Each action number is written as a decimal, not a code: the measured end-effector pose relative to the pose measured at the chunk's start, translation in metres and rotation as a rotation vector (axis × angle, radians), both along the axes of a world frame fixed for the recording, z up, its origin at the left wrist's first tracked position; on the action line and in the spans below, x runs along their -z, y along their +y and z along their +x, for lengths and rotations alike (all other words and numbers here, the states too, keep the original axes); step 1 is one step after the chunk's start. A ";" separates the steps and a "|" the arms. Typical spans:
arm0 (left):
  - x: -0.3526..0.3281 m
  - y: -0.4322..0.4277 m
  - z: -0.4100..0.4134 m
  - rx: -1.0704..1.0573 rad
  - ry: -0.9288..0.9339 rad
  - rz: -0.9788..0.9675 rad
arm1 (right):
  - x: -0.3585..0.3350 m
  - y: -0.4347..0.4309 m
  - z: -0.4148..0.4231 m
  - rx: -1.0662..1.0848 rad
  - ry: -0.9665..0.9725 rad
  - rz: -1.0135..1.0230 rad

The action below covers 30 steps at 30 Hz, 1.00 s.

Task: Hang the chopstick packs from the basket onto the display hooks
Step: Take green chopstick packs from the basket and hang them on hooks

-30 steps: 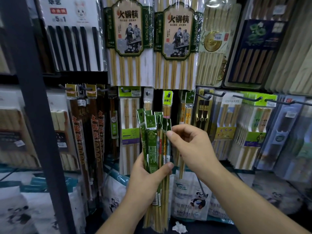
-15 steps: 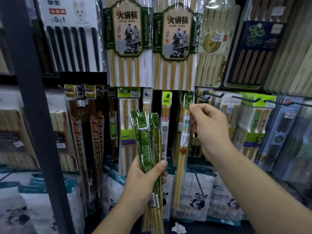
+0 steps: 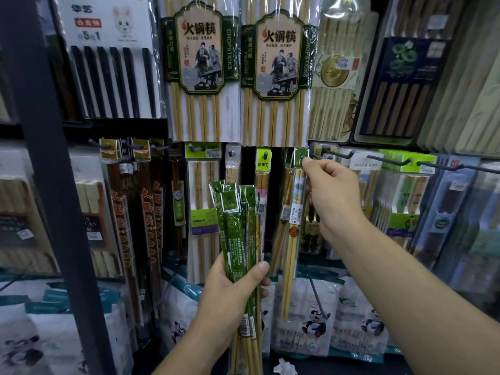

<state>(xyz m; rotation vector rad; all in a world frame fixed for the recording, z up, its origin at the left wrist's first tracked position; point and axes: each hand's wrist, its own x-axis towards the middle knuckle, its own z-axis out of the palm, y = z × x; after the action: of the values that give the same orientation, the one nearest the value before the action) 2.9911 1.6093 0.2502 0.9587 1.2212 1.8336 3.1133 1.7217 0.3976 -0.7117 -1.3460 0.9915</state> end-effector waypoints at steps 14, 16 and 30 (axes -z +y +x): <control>-0.006 -0.004 0.001 0.036 -0.098 0.030 | 0.027 0.003 0.001 0.147 -0.067 0.042; -0.007 -0.005 0.002 0.047 -0.095 0.032 | 0.034 -0.012 0.000 0.065 -0.114 0.058; -0.007 -0.009 0.000 0.003 -0.010 0.021 | 0.029 -0.030 0.001 -0.074 -0.115 -0.011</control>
<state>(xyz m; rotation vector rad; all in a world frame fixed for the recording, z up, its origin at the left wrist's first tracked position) 2.9912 1.6006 0.2569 0.9620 1.1957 1.8498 3.1146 1.6918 0.3691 -0.7412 -1.4773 1.0303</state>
